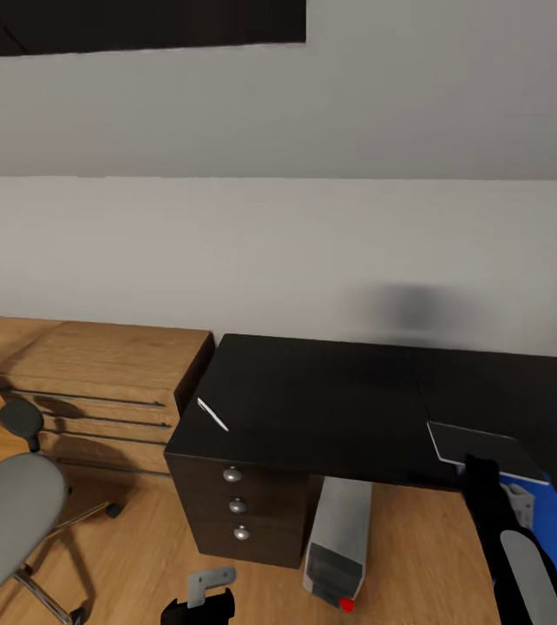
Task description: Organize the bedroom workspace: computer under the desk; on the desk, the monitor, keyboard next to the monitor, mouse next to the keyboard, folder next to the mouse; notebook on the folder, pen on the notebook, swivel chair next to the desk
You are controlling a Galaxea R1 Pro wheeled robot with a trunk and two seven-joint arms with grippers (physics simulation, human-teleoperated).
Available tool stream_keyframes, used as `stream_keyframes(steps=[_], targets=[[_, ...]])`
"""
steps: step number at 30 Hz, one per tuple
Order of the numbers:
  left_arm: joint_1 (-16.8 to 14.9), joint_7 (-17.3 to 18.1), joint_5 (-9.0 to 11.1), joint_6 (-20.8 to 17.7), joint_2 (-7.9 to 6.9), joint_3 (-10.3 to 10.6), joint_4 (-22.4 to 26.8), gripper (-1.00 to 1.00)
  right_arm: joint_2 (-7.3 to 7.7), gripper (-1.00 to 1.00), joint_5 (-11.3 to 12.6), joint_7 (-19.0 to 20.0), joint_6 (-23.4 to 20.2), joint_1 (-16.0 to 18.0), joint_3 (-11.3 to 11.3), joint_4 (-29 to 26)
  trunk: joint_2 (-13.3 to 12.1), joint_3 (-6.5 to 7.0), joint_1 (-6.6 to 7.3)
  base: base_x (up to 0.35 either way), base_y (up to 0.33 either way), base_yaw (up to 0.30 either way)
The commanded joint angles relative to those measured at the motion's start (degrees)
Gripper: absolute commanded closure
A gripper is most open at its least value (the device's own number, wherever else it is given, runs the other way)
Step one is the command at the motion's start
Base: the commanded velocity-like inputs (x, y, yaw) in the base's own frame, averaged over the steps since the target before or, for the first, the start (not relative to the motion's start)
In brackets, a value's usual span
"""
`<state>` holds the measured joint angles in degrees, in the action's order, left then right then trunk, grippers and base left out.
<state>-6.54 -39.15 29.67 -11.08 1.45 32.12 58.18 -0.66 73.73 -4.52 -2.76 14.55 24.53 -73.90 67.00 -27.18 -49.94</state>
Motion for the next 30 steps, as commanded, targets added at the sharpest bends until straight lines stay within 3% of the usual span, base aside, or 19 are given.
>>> stream_keyframes(steps=[1, 6, 11, 17, 30], targets=[[-0.1, -0.4, 0.2, -0.3, -0.04, 0.1, 0.1, -1.00, -0.05, 1.00, 0.5, -0.1, -0.4, 0.0, 0.1, -0.1, 0.0, -0.06, -0.01, 0.000, -0.072, -0.020], [-0.1, -0.4, 0.2, -0.3, -0.04, 0.1, 0.1, -1.00, -0.11, 1.00, 0.5, 0.0, -1.8, 0.0, 0.1, -0.2, 0.0, -0.06, -0.01, -0.065, -0.086, -0.007], [-0.1, -0.4, 0.3, -0.1, 0.42, 0.2, 0.0, -1.00, -0.74, 1.00, -1.3, -0.9, -2.4, 0.0, -0.3, -0.5, 0.0, -0.06, -0.01, 0.000, 0.000, 0.000], [-0.1, -0.4, 0.2, -0.1, 1.22, 0.4, 0.0, -1.00, -0.53, 1.00, 0.0, -0.4, -2.1, 0.0, 0.0, 0.0, 0.0, -0.06, -0.01, 0.000, 0.000, 0.000], [-0.1, -0.3, 0.2, -0.1, 1.36, 0.4, 0.0, -1.00, -0.50, 1.00, 0.3, -0.3, -2.0, 0.0, 0.2, 0.1, 0.0, -0.06, -0.01, 0.000, 0.000, 0.000]])
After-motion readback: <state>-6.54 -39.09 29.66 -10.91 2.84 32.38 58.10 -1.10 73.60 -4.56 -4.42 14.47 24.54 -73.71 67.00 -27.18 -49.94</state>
